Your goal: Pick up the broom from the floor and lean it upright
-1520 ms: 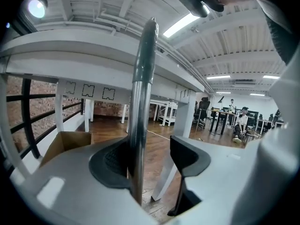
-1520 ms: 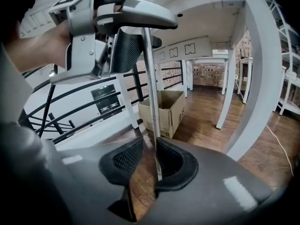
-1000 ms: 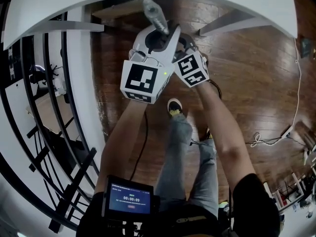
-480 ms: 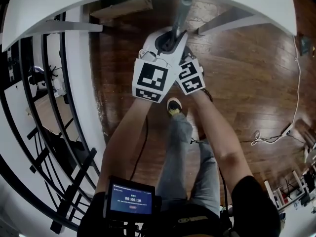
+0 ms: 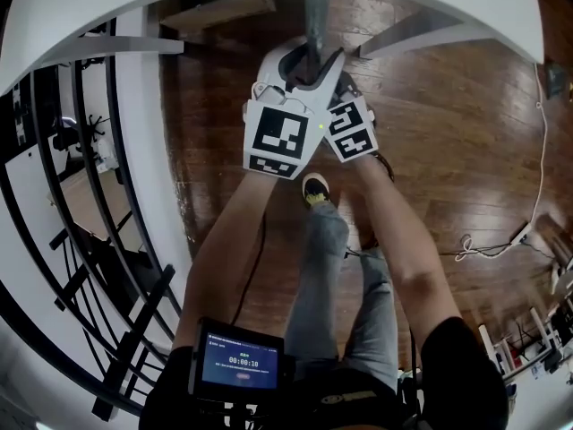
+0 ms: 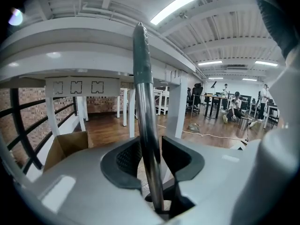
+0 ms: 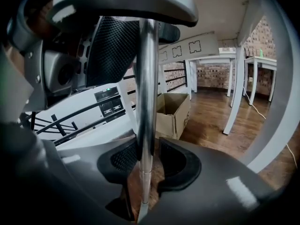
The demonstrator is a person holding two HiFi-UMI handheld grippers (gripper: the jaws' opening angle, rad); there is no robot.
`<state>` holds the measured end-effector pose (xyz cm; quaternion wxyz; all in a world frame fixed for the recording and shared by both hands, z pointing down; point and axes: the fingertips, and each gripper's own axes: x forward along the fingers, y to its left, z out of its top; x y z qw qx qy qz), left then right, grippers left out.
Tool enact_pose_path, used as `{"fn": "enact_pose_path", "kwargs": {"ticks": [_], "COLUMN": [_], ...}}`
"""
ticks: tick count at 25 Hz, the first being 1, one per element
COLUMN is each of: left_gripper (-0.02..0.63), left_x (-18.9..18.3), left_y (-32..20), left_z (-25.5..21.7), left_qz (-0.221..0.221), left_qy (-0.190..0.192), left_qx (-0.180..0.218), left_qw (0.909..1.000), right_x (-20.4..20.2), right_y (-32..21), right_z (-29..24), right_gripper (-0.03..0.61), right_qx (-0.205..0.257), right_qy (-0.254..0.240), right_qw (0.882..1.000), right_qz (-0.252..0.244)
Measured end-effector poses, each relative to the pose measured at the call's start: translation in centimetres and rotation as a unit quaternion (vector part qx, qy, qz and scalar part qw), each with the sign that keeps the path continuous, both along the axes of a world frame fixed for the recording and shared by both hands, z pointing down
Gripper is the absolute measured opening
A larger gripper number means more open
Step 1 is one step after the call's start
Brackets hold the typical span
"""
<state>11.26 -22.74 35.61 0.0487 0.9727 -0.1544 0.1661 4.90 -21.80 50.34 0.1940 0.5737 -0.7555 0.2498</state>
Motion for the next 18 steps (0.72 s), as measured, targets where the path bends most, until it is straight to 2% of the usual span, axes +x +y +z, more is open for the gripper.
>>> {"fn": "enact_pose_path", "kwargs": {"ticks": [5,8,14,15,16,17,18], "left_gripper": [0.227,0.231,0.247,0.234,0.169,0.041,0.015], "left_x": [-0.2,-1.2,-5.8,-6.7,-7.6,-8.5,-9.4], "left_y": [0.3,0.3,1.4,1.9,2.6,3.5,4.3], "left_z": [0.2,0.2,-0.7,-1.2,-1.8,-2.7,-3.6], "left_qz": [0.011,0.008,-0.013,-0.023,-0.033,-0.043,-0.050], "left_qy": [0.009,-0.004,-0.025,-0.024,-0.021,-0.017,-0.014], "left_qx": [-0.012,-0.007,-0.011,-0.010,-0.008,-0.005,-0.005], "left_qw": [0.9998,0.9999,0.9995,0.9994,0.9992,0.9989,0.9986], "right_x": [-0.1,-0.5,-0.3,0.0,0.4,0.8,1.0], "right_y": [0.3,0.7,3.7,4.6,5.8,7.1,8.3], "right_z": [-0.9,-2.0,-3.2,-3.7,-4.2,-5.0,-6.0], "right_gripper": [0.166,0.181,0.190,0.190,0.189,0.186,0.179], "right_qx": [0.025,0.038,0.027,0.025,0.024,0.024,0.026], "right_qy": [-0.009,-0.020,-0.007,-0.006,-0.004,0.000,0.005], "right_qw": [1.000,0.999,0.999,0.999,0.999,0.999,0.999], "right_qz": [-0.015,-0.027,-0.036,-0.034,-0.031,-0.026,-0.023]}}
